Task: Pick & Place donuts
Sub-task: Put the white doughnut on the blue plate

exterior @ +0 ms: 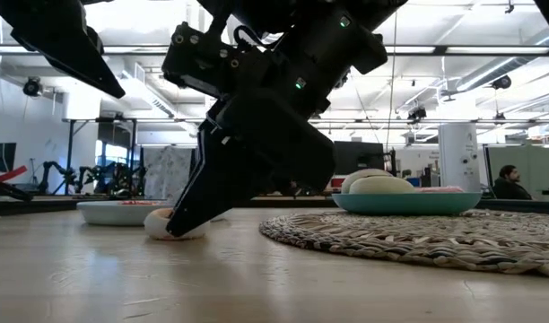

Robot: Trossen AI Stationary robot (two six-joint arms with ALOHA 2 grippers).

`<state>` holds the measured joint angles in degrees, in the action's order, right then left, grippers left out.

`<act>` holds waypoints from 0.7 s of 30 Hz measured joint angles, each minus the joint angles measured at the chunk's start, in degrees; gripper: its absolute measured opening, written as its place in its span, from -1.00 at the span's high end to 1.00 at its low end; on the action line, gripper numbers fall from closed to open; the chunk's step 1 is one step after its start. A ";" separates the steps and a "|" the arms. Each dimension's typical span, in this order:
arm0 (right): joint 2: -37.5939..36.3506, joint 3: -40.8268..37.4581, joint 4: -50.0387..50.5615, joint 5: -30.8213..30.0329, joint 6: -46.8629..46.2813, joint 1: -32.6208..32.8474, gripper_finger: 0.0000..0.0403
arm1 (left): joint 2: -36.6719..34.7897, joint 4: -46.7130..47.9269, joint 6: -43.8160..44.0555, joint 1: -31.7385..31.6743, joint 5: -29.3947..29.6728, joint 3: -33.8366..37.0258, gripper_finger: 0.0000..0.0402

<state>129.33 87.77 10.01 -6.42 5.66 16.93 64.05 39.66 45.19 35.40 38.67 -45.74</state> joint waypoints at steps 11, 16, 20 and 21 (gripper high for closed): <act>-1.97 -0.33 1.31 7.99 -14.63 -2.28 0.95 | 0.00 -0.02 0.79 0.02 0.04 -0.19 0.34; -6.32 -2.66 -8.53 13.56 -28.20 -7.76 0.96 | 0.00 0.07 1.06 0.29 -0.15 -1.96 0.34; -10.22 -9.23 -26.62 17.90 -43.94 -13.72 0.96 | -0.11 0.46 0.70 1.64 0.00 -3.23 0.34; -11.10 -11.50 -31.01 17.96 -48.29 -14.88 0.96 | -0.11 0.76 0.79 2.18 0.43 -3.50 0.34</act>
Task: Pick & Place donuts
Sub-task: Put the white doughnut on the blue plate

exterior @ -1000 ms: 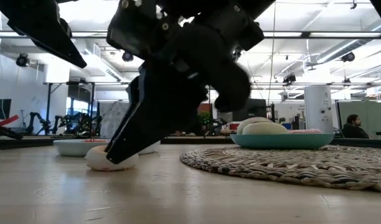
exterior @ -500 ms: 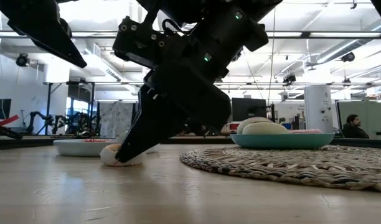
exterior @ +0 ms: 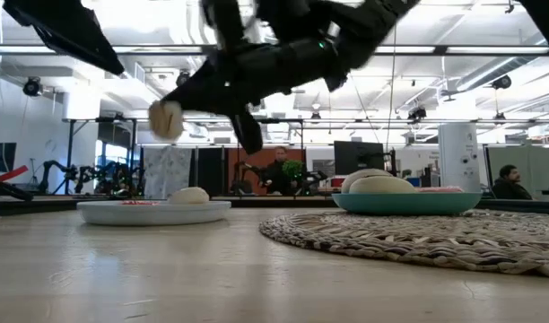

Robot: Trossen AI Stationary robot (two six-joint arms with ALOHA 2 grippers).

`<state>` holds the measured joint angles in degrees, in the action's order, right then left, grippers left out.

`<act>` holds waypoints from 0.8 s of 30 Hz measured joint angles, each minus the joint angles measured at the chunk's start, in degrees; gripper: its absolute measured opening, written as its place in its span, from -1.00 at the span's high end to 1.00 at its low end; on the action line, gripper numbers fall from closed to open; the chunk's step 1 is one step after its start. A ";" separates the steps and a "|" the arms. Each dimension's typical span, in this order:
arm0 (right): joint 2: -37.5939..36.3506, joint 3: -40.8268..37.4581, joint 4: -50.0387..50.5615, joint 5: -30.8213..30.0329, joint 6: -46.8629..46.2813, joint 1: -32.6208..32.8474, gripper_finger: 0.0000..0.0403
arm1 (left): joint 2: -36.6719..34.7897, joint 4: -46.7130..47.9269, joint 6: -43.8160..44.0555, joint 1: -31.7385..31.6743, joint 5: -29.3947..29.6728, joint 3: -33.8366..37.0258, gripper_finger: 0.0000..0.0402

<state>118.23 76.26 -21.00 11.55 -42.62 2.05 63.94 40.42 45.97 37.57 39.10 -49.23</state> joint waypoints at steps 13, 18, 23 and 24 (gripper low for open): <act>-2.88 -10.56 -30.21 -20.06 -39.57 -1.01 0.96 | 7.91 -2.68 -0.84 0.95 22.51 -0.56 0.34; -2.97 -8.41 -28.25 -23.55 -46.42 -0.69 0.96 | 12.68 -2.37 -2.69 0.28 33.58 -3.00 0.34; -2.99 -7.79 -26.65 -25.52 -50.37 -0.09 0.96 | 13.86 -2.31 -2.62 -0.94 37.38 -4.58 0.34; -2.99 -7.68 -26.57 -25.54 -50.94 -0.03 0.96 | 13.97 -2.27 -2.65 -1.26 37.35 -4.59 0.34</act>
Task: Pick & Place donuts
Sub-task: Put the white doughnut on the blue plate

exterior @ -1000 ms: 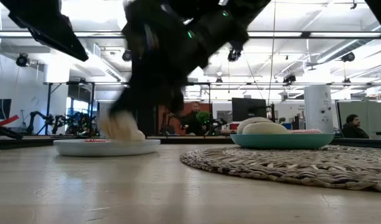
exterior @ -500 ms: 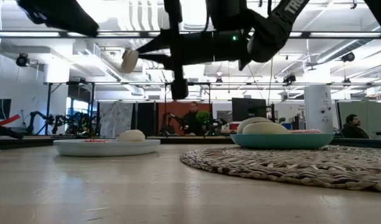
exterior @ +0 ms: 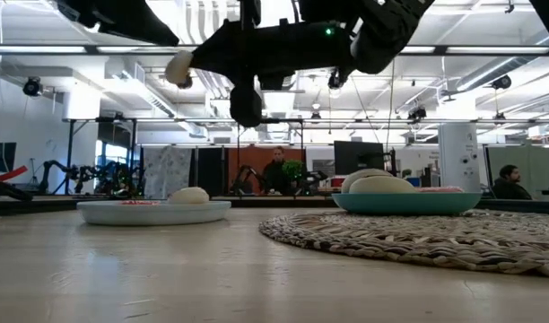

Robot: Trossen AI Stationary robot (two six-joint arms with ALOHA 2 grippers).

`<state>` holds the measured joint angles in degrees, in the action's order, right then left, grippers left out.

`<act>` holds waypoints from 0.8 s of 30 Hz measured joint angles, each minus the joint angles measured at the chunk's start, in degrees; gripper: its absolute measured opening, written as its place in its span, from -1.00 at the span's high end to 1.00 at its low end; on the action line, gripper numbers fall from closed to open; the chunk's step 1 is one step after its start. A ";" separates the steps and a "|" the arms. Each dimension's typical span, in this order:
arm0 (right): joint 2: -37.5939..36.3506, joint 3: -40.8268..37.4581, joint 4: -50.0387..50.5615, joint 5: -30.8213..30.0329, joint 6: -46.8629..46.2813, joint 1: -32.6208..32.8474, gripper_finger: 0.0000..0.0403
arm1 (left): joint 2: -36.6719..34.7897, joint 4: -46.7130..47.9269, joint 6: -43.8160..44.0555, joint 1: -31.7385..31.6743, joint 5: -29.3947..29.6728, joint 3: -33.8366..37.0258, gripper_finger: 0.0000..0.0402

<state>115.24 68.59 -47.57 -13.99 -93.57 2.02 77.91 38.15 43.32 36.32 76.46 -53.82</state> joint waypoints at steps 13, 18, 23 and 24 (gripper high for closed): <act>-0.02 1.45 0.64 -1.23 -3.79 0.24 0.96 | 2.14 2.13 -0.04 -3.55 -1.21 0.21 0.34; -0.03 1.45 0.65 -1.32 -5.10 0.66 0.96 | 1.90 4.53 -0.17 -3.76 1.48 0.22 0.34; -0.11 1.45 0.83 -1.36 -4.69 0.76 0.96 | 1.71 4.82 -2.13 -4.90 -0.46 0.06 0.42; -0.11 1.43 1.01 -1.25 -4.00 0.76 0.95 | 1.68 4.79 -2.35 -5.21 -1.99 -0.04 0.47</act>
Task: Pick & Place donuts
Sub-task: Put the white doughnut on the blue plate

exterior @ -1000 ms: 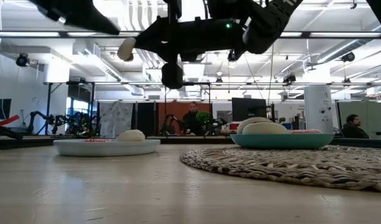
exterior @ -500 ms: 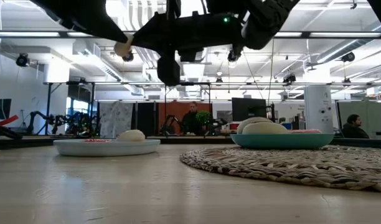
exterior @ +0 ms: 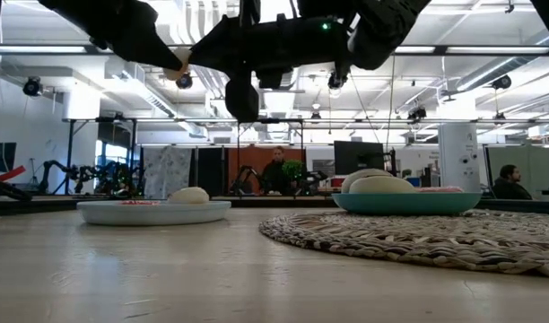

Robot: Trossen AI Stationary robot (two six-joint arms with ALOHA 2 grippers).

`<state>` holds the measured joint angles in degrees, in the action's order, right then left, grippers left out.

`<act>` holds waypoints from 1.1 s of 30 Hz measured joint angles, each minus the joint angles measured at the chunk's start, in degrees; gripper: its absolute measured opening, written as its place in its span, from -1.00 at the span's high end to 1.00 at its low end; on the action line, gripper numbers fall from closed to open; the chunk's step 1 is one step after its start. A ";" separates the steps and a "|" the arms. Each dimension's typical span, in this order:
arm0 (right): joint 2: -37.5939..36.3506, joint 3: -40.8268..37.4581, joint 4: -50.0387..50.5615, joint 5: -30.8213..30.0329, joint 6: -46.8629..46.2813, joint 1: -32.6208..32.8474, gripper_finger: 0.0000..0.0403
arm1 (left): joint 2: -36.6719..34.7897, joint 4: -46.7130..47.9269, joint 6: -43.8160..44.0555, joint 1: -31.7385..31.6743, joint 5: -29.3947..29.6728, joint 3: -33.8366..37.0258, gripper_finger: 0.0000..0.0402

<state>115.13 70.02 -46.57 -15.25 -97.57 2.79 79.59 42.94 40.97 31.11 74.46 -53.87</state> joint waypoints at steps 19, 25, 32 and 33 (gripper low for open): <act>-12.94 -0.92 41.71 4.75 41.18 -2.53 0.11 | 0.18 16.85 19.90 0.02 -21.01 6.77 0.99; -17.41 -0.99 44.73 1.93 45.12 -2.77 0.01 | 0.13 -1.98 4.26 -0.55 -30.40 12.36 1.00; -17.62 -1.25 46.45 1.98 43.50 -2.87 0.00 | 0.07 -4.00 5.68 -2.64 -34.27 16.35 1.00; -17.62 -1.34 46.34 2.03 43.14 -2.70 0.00 | 0.04 -5.74 4.65 -2.96 -35.88 16.90 1.00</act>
<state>97.51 68.68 -0.23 -13.21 -54.43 0.09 79.64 37.20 45.62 28.15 38.58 -36.96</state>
